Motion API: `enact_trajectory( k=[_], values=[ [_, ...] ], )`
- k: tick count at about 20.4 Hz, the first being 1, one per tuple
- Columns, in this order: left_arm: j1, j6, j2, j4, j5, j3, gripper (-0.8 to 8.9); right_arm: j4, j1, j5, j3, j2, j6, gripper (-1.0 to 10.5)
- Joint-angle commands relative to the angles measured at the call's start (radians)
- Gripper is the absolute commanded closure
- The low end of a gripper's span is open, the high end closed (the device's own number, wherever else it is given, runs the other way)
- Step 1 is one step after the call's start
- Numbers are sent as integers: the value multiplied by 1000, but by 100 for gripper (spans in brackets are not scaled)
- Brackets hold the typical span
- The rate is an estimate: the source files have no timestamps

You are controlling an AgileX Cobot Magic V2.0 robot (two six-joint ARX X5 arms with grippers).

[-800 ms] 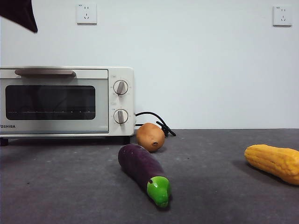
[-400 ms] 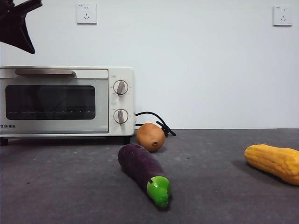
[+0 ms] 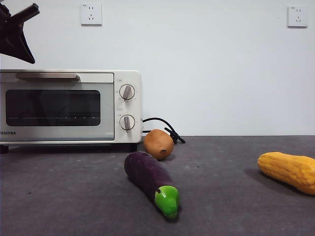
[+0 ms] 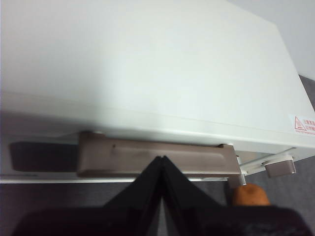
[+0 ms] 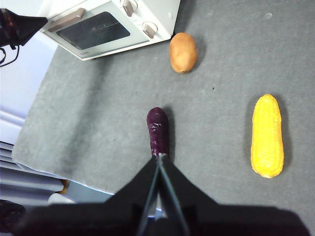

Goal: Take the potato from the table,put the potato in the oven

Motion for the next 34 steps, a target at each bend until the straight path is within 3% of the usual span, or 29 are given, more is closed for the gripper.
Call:
enact_trajectory(
  k=[1, 12, 20, 26, 34],
  values=[
    [3, -21, 37, 17, 15, 2, 818, 5, 0, -3, 3, -1, -23, 946],
    [4, -26, 87, 16, 3, 3, 819, 5, 0, -3, 3, 8, -23, 946],
    [-3, 72, 87, -178, -61, 3, 819, -5, 0, -15, 3, 5, -23, 946],
    [-53, 203, 87, -339, -253, 3, 819, -44, 0, -23, 3, -20, -39, 946],
    [-154, 213, 87, -402, -395, 2, 819, -99, 0, -22, 4, -182, -19, 946]
  ],
)
